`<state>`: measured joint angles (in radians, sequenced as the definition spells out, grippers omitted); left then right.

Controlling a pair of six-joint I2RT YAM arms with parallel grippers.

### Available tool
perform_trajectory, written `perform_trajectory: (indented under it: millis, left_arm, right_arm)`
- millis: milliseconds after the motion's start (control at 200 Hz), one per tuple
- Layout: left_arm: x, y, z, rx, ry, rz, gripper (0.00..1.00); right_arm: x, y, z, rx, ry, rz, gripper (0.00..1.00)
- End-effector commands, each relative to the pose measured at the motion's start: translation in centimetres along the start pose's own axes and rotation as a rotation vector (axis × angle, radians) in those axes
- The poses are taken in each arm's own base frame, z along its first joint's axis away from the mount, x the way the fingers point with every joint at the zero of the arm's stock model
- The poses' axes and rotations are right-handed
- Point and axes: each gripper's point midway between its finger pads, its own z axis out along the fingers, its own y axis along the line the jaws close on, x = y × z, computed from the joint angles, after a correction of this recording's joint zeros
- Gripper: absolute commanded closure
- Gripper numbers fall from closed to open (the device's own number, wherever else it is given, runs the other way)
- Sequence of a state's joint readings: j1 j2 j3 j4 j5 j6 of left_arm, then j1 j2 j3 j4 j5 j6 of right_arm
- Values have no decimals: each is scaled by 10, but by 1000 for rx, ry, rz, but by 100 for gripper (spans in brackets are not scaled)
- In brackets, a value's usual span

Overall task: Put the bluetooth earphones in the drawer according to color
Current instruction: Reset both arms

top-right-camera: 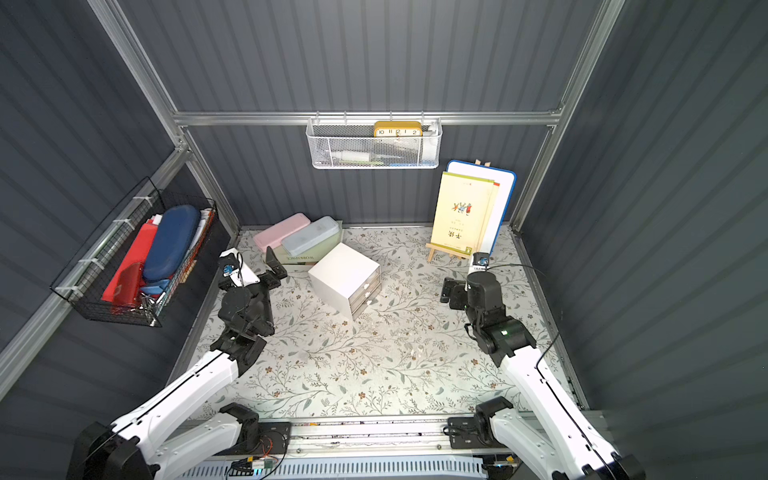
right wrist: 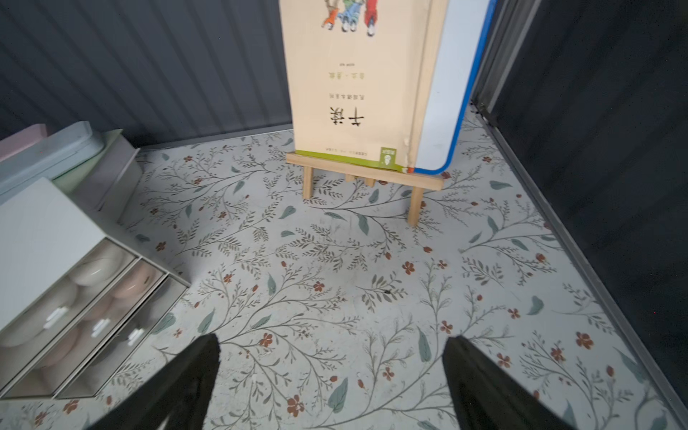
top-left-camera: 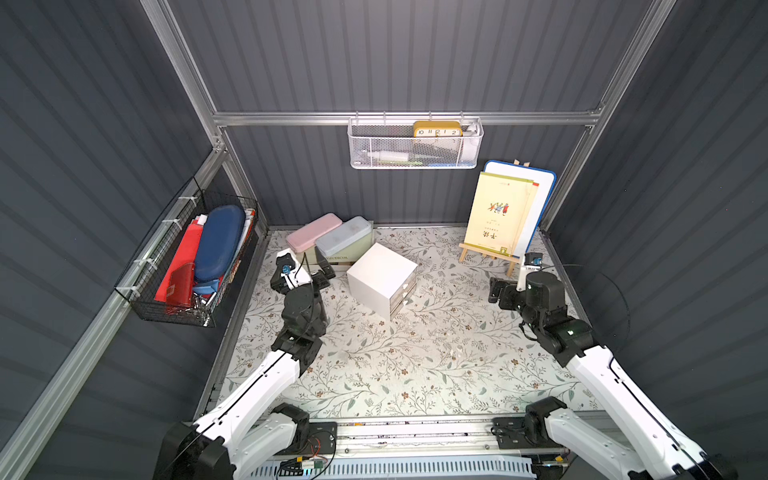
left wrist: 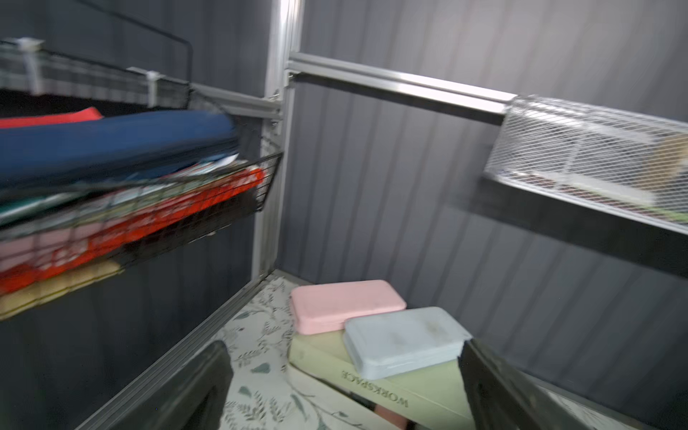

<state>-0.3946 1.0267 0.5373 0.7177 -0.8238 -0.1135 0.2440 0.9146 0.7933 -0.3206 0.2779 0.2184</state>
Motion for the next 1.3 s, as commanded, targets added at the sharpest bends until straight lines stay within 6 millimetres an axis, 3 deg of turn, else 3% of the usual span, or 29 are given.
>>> perform_trajectory:
  millis: [0, 255, 390, 525, 635, 725, 766, 906, 1031, 1051, 1096, 1156, 1296]
  left_arm:
    - [-3, 45, 4, -206, -79, -154, 0]
    - [48, 61, 34, -184, -33, -57, 1]
    - [83, 85, 49, -227, 14, -69, 0]
    - [104, 86, 63, -214, 58, -33, 1]
    - [110, 80, 79, -175, 76, 30, 1]
    - [104, 81, 84, -132, 13, 63, 0]
    - [115, 89, 87, -131, 48, 34, 1]
    - [113, 87, 90, -57, 37, 31, 1]
    - [118, 76, 83, 63, 5, 59, 1]
    - [110, 77, 83, 60, -36, 85, 1]
    - [123, 79, 86, 57, 51, 43, 1]
    - [115, 82, 84, 59, -3, 36, 1]
    - [122, 88, 91, 21, 41, 28, 1]
  right_arm:
    - [12, -24, 15, 86, 36, 56, 1]
    - [39, -91, 56, 273, -32, 168, 1]
    - [46, -110, 67, 338, -108, 123, 1]
    - [52, -120, 77, 364, -162, 124, 1]
    - [66, -121, 94, 357, -135, 123, 1]
    - [59, -117, 104, 333, -162, 121, 1]
    - [57, -114, 107, 316, -161, 119, 1]
    - [57, -104, 124, 262, -97, 101, 1]
    - [63, -93, 123, 184, -119, 112, 1]
    - [64, -88, 122, 154, -143, 100, 1]
    - [66, -84, 120, 123, -196, 85, 1]
    - [68, -84, 119, 109, -238, 82, 1]
    - [73, -82, 123, 112, -261, 70, 1]
